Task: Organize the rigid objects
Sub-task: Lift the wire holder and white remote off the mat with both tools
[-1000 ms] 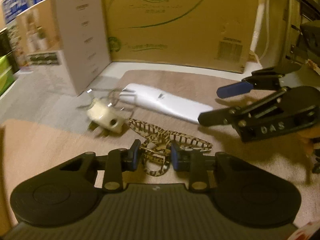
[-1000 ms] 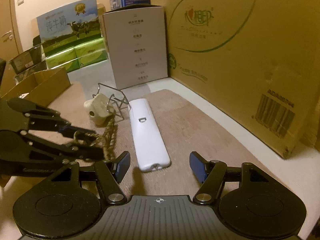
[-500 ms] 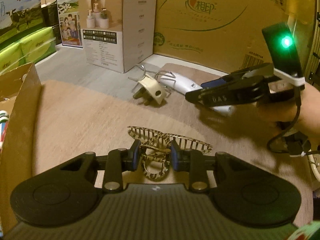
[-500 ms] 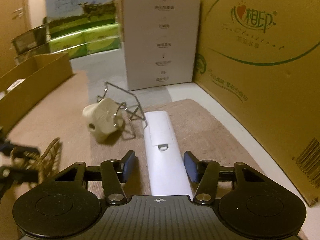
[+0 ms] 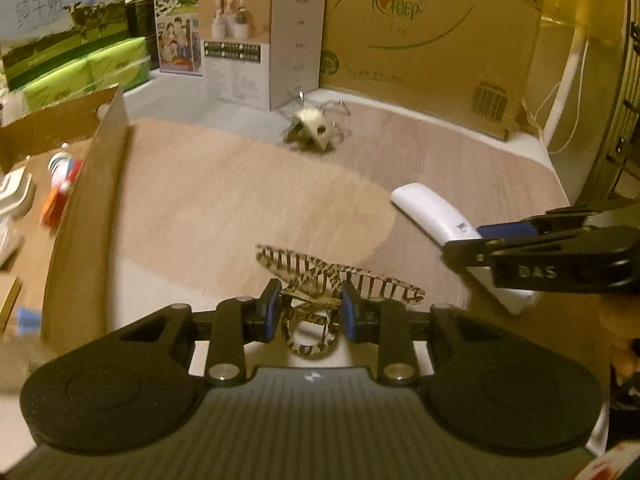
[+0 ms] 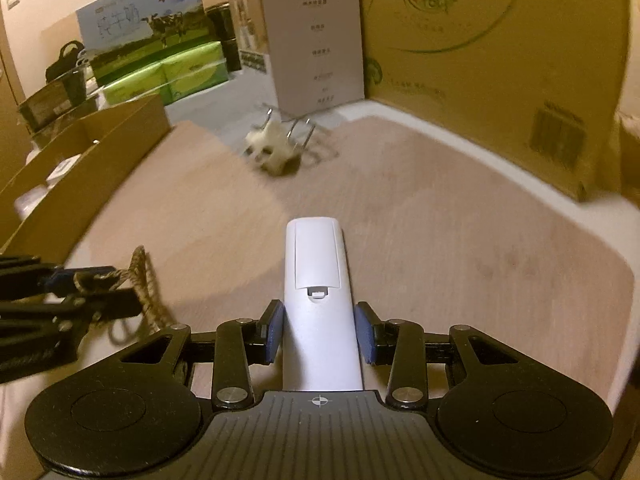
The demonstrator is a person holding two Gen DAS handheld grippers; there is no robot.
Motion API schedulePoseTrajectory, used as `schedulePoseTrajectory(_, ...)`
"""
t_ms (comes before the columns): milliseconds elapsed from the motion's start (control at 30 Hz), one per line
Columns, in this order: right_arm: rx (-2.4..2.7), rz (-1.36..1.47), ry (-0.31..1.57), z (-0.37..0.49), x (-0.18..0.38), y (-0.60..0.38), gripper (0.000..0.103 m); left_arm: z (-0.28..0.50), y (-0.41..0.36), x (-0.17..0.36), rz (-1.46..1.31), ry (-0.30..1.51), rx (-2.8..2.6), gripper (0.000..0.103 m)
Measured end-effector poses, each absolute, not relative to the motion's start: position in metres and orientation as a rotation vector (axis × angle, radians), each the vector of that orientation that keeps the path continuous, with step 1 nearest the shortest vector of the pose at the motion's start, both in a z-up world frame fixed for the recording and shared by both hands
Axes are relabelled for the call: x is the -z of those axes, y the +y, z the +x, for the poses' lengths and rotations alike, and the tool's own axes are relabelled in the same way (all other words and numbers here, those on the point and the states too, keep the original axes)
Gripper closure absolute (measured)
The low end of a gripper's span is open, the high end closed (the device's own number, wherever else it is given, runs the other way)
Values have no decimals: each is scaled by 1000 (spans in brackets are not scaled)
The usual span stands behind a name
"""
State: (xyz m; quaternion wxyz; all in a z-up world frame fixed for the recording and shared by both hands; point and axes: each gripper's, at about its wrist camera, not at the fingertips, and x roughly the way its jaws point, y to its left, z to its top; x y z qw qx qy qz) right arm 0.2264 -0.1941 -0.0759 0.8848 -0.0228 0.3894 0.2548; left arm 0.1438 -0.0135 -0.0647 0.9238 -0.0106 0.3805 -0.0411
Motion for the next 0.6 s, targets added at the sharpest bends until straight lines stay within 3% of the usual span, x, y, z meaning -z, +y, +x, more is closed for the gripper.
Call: schedulePoseTrajectory(600,-547,-119,783,217,80,-183,59,148,-15,71,53,773,195,74)
